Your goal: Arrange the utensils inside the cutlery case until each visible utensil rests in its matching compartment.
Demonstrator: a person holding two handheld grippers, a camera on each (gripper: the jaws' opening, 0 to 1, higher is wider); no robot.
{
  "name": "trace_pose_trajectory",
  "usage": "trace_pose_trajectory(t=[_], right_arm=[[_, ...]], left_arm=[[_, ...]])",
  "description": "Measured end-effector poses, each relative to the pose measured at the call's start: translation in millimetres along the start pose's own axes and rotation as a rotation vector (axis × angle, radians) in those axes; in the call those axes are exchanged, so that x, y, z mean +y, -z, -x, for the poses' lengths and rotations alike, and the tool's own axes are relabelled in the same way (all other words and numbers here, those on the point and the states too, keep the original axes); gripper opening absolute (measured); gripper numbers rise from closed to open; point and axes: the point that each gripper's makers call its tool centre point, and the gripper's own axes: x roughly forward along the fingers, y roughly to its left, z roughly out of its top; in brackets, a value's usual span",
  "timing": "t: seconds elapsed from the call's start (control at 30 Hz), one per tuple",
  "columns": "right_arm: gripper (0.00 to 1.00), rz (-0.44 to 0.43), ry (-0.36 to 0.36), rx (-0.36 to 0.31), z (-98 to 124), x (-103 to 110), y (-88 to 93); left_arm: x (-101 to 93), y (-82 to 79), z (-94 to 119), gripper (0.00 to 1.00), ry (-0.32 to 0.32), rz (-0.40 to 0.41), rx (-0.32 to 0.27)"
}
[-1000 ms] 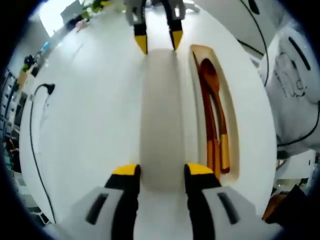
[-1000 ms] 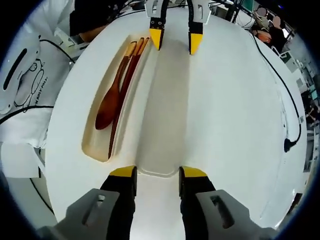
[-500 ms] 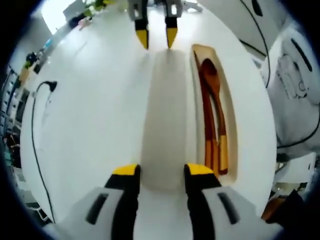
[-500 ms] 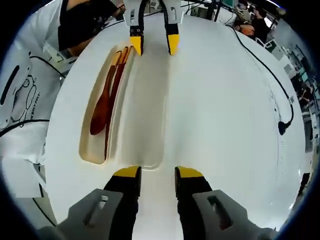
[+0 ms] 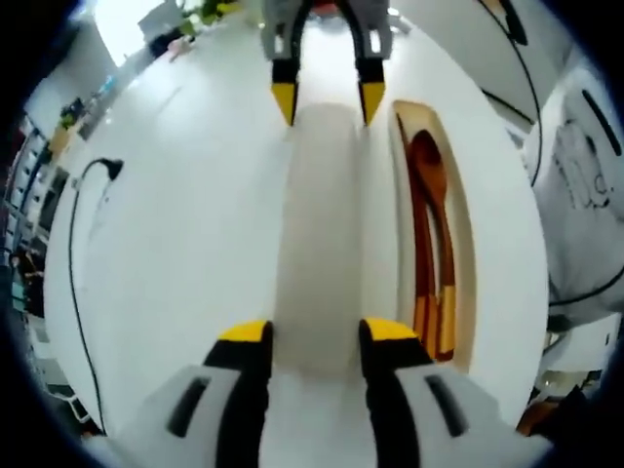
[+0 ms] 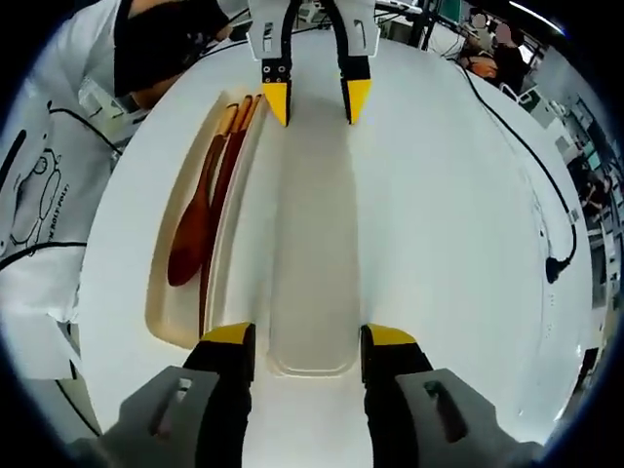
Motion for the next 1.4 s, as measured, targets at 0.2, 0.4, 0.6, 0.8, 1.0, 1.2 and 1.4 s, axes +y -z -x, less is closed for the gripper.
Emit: trace_pose_trajectory(t=[0.2, 0.4, 0.6, 0.8, 1.0, 1.2, 1.4], right_arm=[[0.45, -0.015, 0.003, 0.011, 0, -2, 0.9], [0.37, -0.072, 0.031, 0.027, 4, -10, 0.8], [0.35, -0.175, 0.042, -0.013, 4, -11, -3.0], [0.33, -0.231, -0.052, -0.126, 7, -13, -1.2], [0.14, -0.322, -0.105, -0.215, 0, -28, 3.1], [0.15, -0.166, -0.025, -0.217, 2, -22, -4.7], [0.3, -0.066, 0.013, -0.086, 1, -16, -12.4]], left_arm=[[-0.8, -1.4, -2, 0.39, 0.025, 0.007, 0.018], [0.4, -4.8, -3, 0.4, 0.034, 0.008, 0.021], [4.8, -7.8, -4, 0.46, 0.029, -0.006, 0.041], [6.1, -9.8, -6, 0.51, 0.034, -0.017, 0.062], [5.5, -10.0, -6, 0.5, 0.049, -0.029, 0.083], [6.2, -10.4, -5, 0.48, 0.052, -0.026, 0.056], [7.4, -12.1, -5, 0.45, 0.05, -0.026, 0.075]])
